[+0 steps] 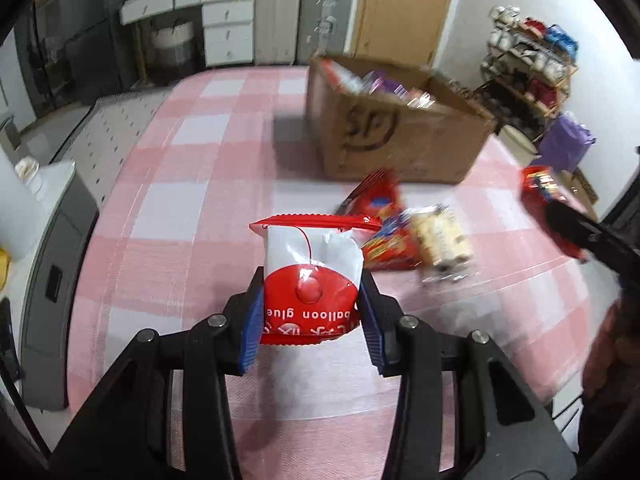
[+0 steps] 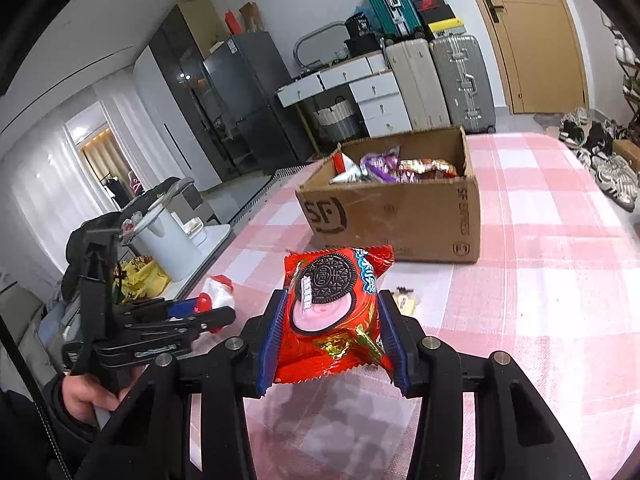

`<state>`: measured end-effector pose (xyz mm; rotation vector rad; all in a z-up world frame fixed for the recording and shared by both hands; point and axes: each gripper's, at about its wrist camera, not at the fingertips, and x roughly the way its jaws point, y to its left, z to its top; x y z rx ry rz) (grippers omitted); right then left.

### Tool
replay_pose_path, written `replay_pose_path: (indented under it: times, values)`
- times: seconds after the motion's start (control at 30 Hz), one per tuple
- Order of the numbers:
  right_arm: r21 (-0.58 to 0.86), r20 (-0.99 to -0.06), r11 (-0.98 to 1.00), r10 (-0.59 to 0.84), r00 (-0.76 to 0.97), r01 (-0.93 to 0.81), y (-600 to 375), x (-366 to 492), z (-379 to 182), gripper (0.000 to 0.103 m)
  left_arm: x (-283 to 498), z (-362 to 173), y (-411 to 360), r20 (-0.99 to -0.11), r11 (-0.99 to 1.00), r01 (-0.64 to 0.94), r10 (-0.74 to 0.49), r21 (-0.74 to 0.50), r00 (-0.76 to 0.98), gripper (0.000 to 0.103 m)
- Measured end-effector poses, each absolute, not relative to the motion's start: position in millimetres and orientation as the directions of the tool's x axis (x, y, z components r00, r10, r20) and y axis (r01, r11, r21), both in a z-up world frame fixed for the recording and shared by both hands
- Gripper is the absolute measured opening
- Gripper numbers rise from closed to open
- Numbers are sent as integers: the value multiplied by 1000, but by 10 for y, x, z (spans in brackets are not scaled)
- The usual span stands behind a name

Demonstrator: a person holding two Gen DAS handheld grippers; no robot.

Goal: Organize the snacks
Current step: 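Carry the gum bag with the left gripper while the right carries the Oreo pack over the box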

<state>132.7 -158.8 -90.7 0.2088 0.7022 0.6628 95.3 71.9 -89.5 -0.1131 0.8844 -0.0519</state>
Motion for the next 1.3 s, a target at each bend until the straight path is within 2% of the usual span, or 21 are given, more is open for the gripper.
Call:
replay_pose_path:
  times: [0.33,0.63,1.3]
  values:
    - [384,-467,762,648,602,-522,-1715,1426,-489,45,1180,-228,433,-691,980,115,-196,-162,695,40]
    - [384,-425,748,663,616,-541,-1735,1754,-150,45,1521,234,70,-652,975,188,-219,-117,726,40]
    - [354,-429,780,625,652,-515,-1701,2839,286,45,2962,667,-139,-655,976,168,-216,-137,724,40]
